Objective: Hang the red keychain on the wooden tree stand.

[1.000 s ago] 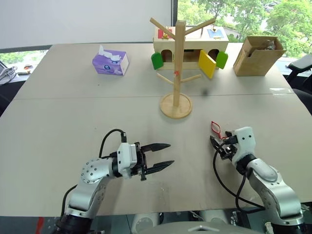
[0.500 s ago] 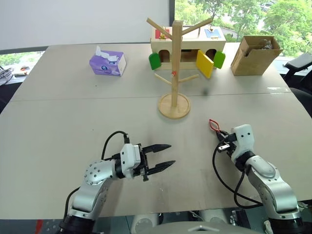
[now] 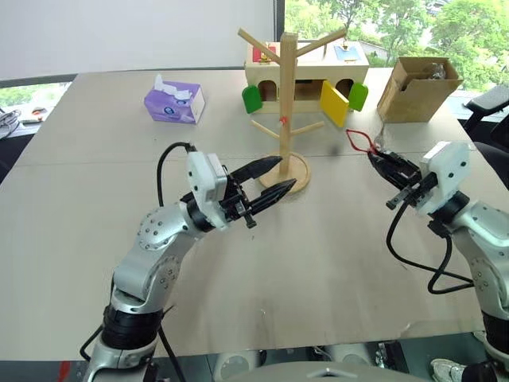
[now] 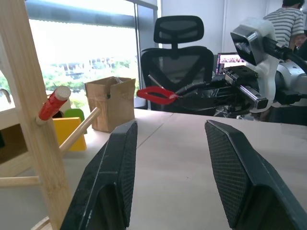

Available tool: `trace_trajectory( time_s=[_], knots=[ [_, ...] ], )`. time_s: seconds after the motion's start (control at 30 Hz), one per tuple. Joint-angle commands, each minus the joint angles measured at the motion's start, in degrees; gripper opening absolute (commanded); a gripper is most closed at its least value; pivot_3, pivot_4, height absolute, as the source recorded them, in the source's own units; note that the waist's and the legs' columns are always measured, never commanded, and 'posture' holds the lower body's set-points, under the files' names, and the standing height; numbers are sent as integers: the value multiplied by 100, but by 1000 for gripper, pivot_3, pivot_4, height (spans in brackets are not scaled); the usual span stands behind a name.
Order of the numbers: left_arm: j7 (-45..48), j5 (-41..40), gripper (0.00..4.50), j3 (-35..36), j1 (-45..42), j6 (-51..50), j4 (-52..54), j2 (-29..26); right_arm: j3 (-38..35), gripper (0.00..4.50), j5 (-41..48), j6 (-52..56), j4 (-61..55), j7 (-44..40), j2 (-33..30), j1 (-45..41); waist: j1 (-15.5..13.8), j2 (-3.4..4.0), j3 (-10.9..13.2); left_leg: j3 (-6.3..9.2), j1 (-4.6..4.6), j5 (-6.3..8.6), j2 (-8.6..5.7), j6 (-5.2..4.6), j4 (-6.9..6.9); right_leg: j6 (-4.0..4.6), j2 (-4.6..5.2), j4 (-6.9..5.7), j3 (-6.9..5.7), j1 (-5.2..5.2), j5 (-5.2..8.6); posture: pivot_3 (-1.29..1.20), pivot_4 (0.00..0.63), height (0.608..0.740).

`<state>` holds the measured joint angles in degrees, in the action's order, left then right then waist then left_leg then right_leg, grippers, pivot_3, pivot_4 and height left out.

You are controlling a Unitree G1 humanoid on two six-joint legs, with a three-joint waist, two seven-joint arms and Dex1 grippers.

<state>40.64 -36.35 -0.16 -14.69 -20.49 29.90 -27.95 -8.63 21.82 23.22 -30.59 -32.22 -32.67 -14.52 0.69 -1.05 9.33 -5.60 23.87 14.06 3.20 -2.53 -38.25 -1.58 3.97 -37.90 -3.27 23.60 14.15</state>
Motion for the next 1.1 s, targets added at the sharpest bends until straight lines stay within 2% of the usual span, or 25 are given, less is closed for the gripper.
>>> trace_trajectory(
  time_s=[0.03,0.17,0.27,0.43,0.73,1.1],
  knots=[
    [-465,-581,2297,386,-335,-619,504,-148,178,18,-266,-363,-67,-91,-159,-516,-7,0,2,0,0,0,0,0,0,-1,1,1,-1,0,0,0,150,740],
    [-761,-885,2297,632,-576,-1128,612,-396,437,18,-599,-692,154,-45,-98,-902,-47,-2,2,4,-1,-7,-2,12,-2,-1,3,1,-6,-3,0,0,150,740],
    [-856,-905,2297,859,-462,-1346,657,-684,696,18,-776,-1030,288,-165,-39,-1076,-30,-5,4,-3,0,-15,-6,26,-3,0,3,1,1,-2,-1,0,150,740],
    [-978,-768,2297,1068,-161,-1379,692,-827,957,18,-917,-1429,539,-345,66,-1169,-21,-5,5,-3,0,-16,-2,27,-2,1,4,2,0,-2,-1,0,150,740],
    [-1112,-241,2297,1057,136,-1060,496,-732,1457,18,-984,-1603,1048,-694,411,-1572,-21,-5,5,-4,-1,-16,-2,27,-3,2,5,0,-1,-2,-1,0,150,740],
    [-1104,-35,2297,1046,313,-889,494,-599,1763,18,-1225,-1776,1540,-696,888,-1872,-18,-6,5,-4,-1,-16,0,27,-3,3,6,-1,-2,-2,-2,0,150,740]
  ],
)
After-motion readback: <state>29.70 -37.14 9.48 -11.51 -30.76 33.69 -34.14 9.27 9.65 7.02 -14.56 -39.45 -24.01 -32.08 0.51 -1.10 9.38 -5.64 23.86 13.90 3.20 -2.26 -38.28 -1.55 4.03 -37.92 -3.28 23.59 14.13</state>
